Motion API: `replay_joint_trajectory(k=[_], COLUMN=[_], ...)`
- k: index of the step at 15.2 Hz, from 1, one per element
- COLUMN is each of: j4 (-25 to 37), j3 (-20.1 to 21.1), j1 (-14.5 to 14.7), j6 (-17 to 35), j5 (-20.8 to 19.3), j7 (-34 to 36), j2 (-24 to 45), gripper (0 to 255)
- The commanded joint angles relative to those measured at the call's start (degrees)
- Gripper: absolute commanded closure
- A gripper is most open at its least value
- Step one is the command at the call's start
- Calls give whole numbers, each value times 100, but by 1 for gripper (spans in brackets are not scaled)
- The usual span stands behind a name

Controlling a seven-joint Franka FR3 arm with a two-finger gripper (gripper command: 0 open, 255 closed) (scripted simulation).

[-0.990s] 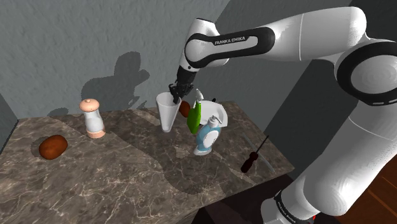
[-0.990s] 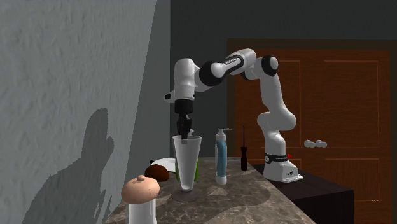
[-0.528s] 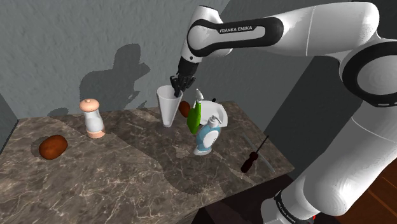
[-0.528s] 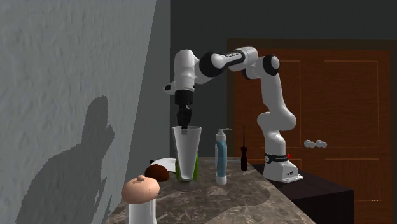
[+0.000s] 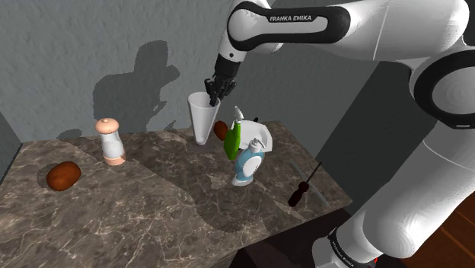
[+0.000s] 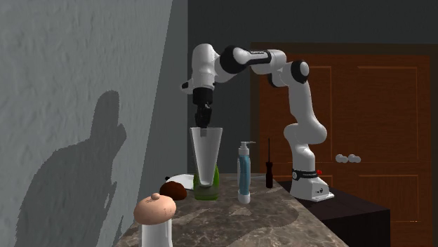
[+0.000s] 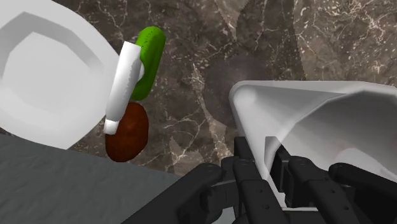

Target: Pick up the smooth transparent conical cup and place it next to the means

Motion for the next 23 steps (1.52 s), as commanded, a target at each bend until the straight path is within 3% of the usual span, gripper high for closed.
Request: replay_joint_trajectory(k=[1,23], j4=[133,2115], j3=[-2,8], j1=[-4,19], j6=[-150,-1902], j5=[-2,-96], j7=[14,263], j2=[-22,197], gripper=[255,255])
